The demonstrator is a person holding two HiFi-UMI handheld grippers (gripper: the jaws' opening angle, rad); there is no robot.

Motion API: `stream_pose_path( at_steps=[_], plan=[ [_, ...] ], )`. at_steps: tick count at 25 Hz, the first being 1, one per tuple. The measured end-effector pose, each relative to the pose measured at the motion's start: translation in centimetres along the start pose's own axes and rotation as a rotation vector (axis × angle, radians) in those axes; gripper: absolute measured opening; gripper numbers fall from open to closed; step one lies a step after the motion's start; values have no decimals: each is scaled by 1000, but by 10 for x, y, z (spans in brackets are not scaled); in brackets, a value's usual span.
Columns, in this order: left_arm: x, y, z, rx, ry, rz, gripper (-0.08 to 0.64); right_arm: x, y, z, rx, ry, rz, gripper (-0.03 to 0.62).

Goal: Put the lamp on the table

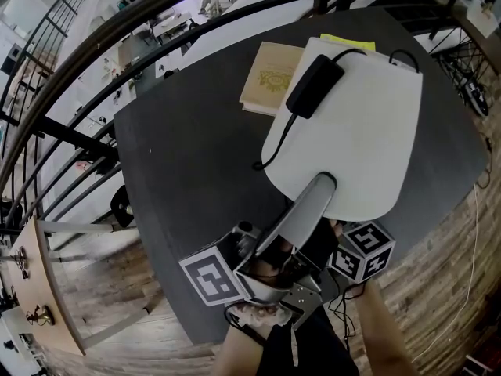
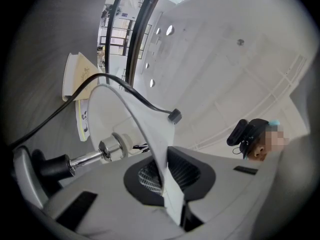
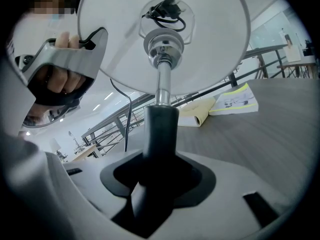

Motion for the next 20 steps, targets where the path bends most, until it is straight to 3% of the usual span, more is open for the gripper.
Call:
stream_pose_path(
  at_steps=[8, 14, 20],
  plan=[
    [6, -4, 2, -1, 12, 0, 29, 2, -3, -1, -20, -16, 0, 197],
    [9, -9, 4, 4, 23, 8, 31, 6, -12, -5, -5, -19, 38, 236],
    [13, -14, 4, 5, 28, 2, 31, 14, -30, -14, 29, -11, 73, 236]
  ],
)
Point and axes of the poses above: the fingertips, and each gripper's own axes: y forward along the fingers, z to its right, x out of its underside, the point moved 10 cm from there along -y, backward along the fingers, and after that the axes turned 13 degrees about -x, right-handed, at the moved point
